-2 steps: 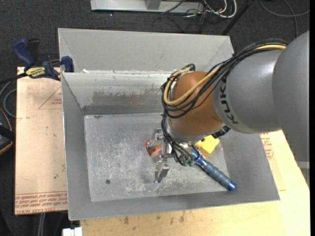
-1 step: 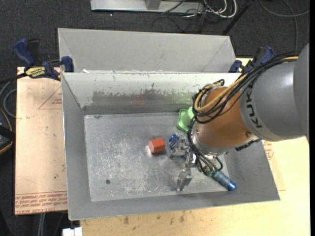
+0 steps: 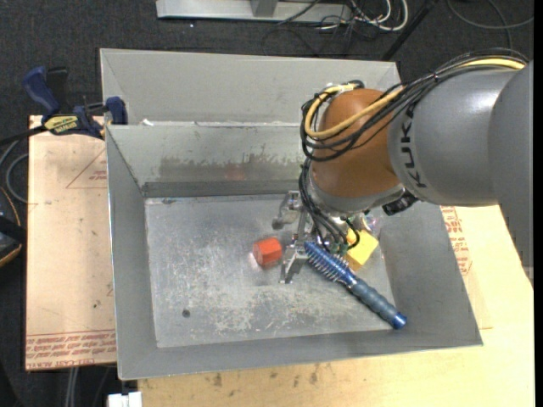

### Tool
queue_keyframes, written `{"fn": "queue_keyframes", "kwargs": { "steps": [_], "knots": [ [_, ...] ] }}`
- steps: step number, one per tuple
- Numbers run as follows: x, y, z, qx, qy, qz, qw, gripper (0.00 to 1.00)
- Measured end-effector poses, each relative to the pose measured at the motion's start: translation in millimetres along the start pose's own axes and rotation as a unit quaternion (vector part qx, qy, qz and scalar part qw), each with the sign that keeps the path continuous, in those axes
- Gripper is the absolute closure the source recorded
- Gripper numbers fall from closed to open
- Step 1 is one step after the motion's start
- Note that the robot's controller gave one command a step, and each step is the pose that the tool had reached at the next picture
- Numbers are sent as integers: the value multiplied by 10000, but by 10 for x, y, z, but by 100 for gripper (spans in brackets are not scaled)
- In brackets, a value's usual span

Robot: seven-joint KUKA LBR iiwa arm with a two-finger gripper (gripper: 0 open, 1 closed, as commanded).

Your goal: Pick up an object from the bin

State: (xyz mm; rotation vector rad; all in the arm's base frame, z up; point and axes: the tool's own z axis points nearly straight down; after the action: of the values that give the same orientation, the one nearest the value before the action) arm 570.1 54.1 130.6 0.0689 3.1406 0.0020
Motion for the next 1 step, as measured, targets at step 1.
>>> {"fn": "queue_keyframes", "kwargs": {
  "steps": [1],
  "knots": [
    [-198, 90, 574, -4, -24, -138, 9999, 0]
  ]
}}
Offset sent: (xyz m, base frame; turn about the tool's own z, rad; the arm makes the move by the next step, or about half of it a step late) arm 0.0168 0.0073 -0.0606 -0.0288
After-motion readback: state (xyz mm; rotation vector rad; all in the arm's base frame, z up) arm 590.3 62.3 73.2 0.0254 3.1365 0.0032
